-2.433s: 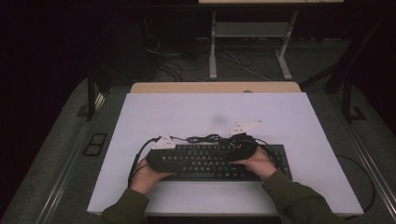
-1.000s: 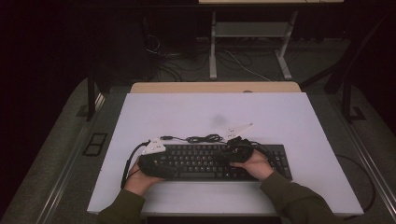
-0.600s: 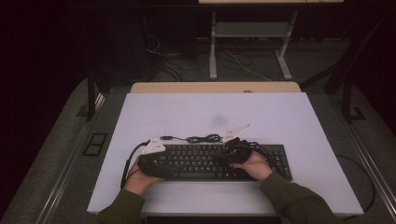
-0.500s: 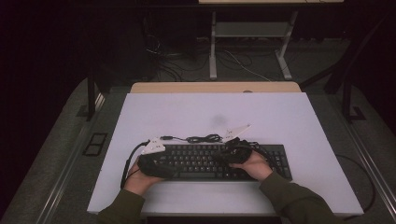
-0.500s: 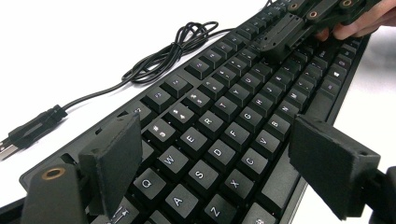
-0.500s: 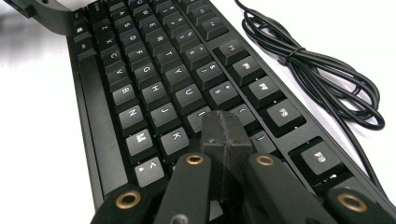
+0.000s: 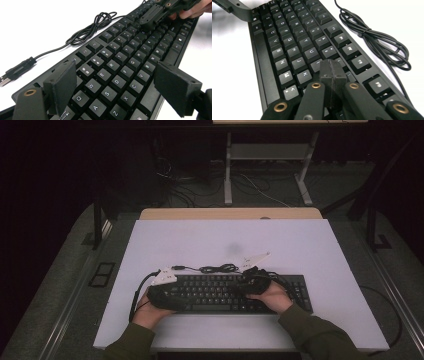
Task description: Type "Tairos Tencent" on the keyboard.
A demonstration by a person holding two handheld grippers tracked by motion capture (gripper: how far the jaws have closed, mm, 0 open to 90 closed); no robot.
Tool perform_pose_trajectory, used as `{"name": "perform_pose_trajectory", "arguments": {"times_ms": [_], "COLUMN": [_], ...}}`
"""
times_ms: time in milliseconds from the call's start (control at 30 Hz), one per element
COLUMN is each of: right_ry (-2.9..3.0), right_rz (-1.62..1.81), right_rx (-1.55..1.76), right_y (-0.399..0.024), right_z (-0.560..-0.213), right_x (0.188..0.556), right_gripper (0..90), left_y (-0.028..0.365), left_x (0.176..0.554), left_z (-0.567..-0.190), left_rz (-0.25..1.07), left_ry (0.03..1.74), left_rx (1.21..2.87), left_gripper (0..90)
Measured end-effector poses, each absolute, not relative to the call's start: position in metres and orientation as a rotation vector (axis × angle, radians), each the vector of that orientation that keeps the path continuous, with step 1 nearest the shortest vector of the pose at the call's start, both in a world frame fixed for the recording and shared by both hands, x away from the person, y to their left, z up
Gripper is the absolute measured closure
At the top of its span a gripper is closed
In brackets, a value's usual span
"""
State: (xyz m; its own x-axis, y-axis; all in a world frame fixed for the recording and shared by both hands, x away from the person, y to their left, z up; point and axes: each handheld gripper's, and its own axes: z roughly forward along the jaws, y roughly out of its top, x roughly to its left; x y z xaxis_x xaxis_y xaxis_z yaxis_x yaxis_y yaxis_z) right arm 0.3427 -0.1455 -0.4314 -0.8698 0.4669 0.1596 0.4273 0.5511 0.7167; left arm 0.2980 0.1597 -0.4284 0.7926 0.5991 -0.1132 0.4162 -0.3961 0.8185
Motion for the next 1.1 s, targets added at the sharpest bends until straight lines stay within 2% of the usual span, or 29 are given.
{"name": "perform_pose_trajectory", "arguments": {"times_ms": [267, 500, 733, 867, 1100], "right_ry": [2.709, 2.671, 2.635, 2.622, 2.613], "right_rz": [1.277, 1.325, 1.359, 1.368, 1.373], "right_rx": [0.786, 0.796, 0.820, 0.833, 0.841], "right_y": [-0.149, -0.153, -0.156, -0.157, -0.158], "right_z": [-0.428, -0.424, -0.422, -0.422, -0.421], "right_x": [0.344, 0.344, 0.345, 0.345, 0.345], "right_gripper": [84.6, 70.1, 52.4, 45.2, 41.6], "left_y": [0.160, 0.164, 0.167, 0.168, 0.169], "left_x": [0.298, 0.298, 0.297, 0.297, 0.298], "left_z": [-0.427, -0.426, -0.425, -0.424, -0.423], "left_rz": [0.251, 0.260, 0.252, 0.253, 0.241], "left_ry": [0.752, 0.755, 0.756, 0.756, 0.753], "left_rx": [2.045, 2.038, 2.034, 2.041, 2.049], "left_gripper": [19.7, 25.2, 40.1, 50.0, 68.6]}}
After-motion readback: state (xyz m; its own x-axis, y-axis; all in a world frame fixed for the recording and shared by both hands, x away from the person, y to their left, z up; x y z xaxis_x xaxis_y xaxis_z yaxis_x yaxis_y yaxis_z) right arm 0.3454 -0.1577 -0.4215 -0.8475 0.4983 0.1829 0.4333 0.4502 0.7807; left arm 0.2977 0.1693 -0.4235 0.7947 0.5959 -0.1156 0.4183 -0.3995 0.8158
